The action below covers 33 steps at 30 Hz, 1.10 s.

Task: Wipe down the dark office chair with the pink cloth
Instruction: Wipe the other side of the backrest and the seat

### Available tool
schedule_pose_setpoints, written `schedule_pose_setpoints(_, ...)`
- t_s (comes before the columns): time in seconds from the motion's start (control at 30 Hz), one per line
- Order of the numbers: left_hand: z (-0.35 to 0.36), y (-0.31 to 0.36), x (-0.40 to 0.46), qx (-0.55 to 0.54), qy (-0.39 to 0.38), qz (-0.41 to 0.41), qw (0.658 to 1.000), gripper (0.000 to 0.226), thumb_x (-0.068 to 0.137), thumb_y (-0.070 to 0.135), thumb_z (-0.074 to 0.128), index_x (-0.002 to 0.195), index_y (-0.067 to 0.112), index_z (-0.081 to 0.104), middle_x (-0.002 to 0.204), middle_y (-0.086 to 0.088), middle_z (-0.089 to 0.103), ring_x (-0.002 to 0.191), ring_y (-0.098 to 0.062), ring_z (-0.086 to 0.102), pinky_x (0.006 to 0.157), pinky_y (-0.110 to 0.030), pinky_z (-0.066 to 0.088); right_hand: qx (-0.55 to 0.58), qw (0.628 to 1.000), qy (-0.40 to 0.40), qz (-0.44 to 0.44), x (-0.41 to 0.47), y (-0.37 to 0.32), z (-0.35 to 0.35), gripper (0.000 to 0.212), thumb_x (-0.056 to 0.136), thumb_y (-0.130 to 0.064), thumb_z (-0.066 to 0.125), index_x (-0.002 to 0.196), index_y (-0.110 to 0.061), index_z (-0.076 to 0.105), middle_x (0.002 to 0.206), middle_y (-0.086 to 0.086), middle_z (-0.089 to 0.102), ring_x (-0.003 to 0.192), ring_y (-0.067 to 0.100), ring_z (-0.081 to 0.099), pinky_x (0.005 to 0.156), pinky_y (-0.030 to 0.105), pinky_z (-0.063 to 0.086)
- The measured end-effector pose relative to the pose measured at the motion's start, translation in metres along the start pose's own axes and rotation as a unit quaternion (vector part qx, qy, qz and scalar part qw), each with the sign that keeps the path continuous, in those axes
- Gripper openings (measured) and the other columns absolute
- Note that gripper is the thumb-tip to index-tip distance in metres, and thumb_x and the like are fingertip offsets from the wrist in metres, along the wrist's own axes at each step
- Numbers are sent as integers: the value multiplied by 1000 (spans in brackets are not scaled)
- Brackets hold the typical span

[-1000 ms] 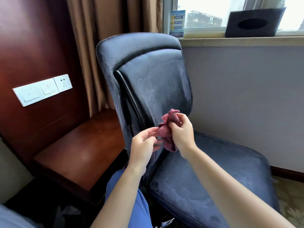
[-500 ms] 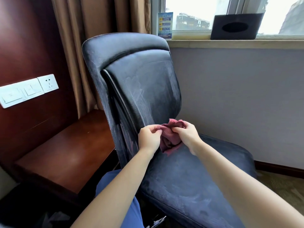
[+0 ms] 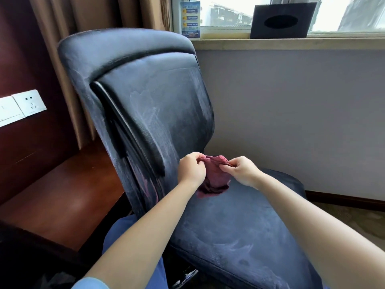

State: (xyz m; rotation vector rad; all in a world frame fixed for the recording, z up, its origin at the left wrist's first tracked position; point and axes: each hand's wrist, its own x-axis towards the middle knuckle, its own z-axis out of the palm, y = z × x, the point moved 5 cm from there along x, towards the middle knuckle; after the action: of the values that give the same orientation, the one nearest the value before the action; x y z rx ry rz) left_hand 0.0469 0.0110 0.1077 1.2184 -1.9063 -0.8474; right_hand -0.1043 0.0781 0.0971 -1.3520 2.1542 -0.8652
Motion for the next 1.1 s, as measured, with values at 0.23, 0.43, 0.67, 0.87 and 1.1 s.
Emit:
schedule_pose_setpoints(0.23, 13, 8, 13, -22, -20, 20, 999, 26, 86, -2, 52, 99, 9, 71, 96, -7, 72, 91, -19, 64, 77, -15, 43, -3, 994, 87, -67, 5, 1, -17, 16, 81, -18, 68, 92, -30, 69, 73, -13, 63, 80, 16, 60, 72, 29, 48)
schedule_pose_setpoints(0.43, 17, 11, 25, -20, -18, 20, 999, 50, 86, -5, 47, 132, 14, 53, 102, -8, 67, 98, -22, 61, 89, -22, 44, -49, 986, 143, -69, 12, 3, -31, 18, 85, -37, 64, 81, -19, 61, 66, -7, 58, 68, 19, 56, 60, 31, 43)
schedule_pose_setpoints(0.67, 24, 18, 24, -88, 0, 40, 995, 42, 86, -9, 47, 123, 5, 61, 109, -13, 68, 102, -23, 64, 96, -36, 50, -90, 980, 117, -137, 12, -1, -30, 16, 85, -16, 62, 98, -24, 68, 84, -7, 64, 79, 18, 56, 73, 27, 45)
schedule_pose_setpoints(0.87, 18, 23, 25, -97, 53, 97, 989, 32, 84, -9, 53, 109, 4, 69, 105, -11, 71, 100, -20, 65, 95, -26, 46, -156, 942, 206, -214, 3, -17, -43, 13, 86, -16, 60, 94, -18, 70, 79, 3, 71, 77, 29, 62, 69, 32, 45)
schedule_pose_setpoints(1.1, 17, 19, 25, -103, 50, 74, 991, 26, 88, -3, 54, 110, 2, 69, 105, -12, 71, 98, -20, 66, 94, -27, 48, -67, 961, 206, -174, 9, -11, -41, 19, 89, -10, 53, 101, -15, 66, 94, 1, 66, 91, 23, 55, 77, 30, 43)
